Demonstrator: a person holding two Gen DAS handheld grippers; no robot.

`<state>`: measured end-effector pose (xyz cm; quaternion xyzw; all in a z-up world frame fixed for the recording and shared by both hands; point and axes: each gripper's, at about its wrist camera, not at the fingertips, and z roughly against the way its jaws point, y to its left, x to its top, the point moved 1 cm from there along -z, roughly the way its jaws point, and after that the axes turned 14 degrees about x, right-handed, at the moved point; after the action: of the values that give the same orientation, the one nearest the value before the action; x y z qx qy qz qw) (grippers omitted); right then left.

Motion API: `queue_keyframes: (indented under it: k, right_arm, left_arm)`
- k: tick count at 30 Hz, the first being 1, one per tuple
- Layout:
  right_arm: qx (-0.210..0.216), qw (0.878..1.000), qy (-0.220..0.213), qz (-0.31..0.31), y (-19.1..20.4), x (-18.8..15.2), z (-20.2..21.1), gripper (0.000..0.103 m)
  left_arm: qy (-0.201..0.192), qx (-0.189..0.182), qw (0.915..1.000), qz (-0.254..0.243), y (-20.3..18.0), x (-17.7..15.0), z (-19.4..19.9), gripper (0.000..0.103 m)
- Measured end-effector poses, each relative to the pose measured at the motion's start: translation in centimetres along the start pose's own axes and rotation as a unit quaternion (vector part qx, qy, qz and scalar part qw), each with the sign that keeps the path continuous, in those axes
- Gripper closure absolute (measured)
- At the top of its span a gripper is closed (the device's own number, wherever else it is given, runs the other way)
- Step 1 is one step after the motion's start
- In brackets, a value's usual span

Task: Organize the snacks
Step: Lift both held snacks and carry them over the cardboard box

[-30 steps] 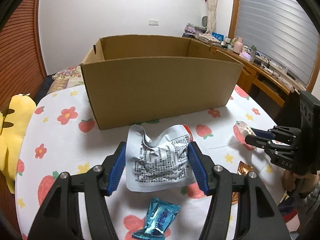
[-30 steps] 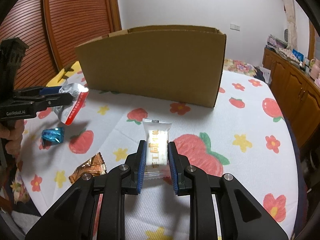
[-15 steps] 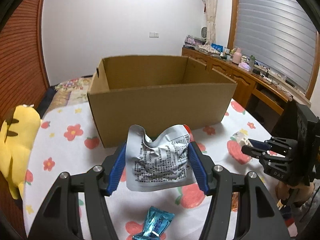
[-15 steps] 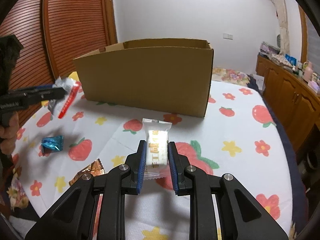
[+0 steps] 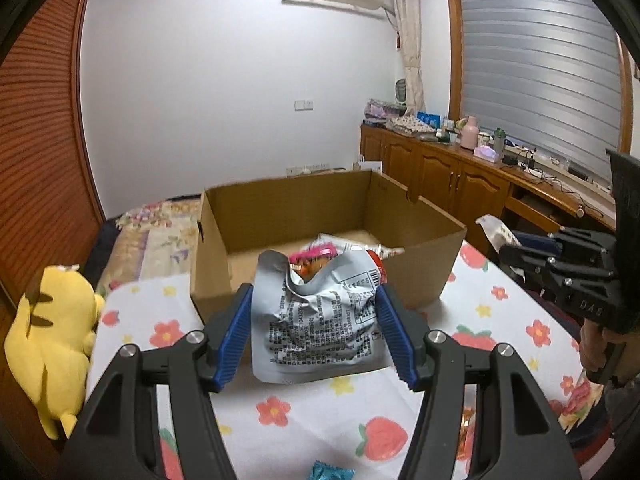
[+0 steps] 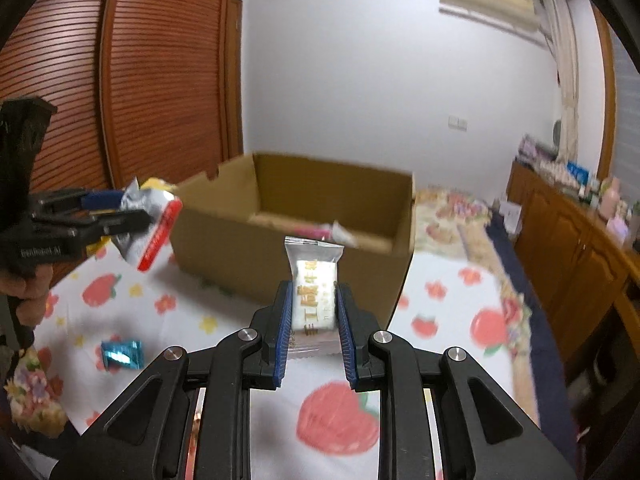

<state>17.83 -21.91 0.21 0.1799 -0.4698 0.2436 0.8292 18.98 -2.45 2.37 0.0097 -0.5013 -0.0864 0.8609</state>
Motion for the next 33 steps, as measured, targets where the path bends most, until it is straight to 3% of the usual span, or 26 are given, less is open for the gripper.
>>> queue_keyframes:
  k: [17,26,33]
  right_arm:
    - [-0.008,0.999,0.001,0.034,-0.7,6.5,-3.1,0.083]
    - [-0.014,0.999,0.005,0.034,-1.3,8.5,-5.0,0.083]
    - [-0.022,0.999,0.026,0.019,-2.5,8.1,-7.6,0.083]
  left_arm:
    - [-0.005,0.025,0.9996,0.015,2.9,5.7,-3.5,0.042]
    - [0.019,0.031,0.9990,0.026,3.1,5.9,-6.8,0.042]
    - [0.043,0.033,0.9981,0.030,2.7,5.0,-9.4,0.042]
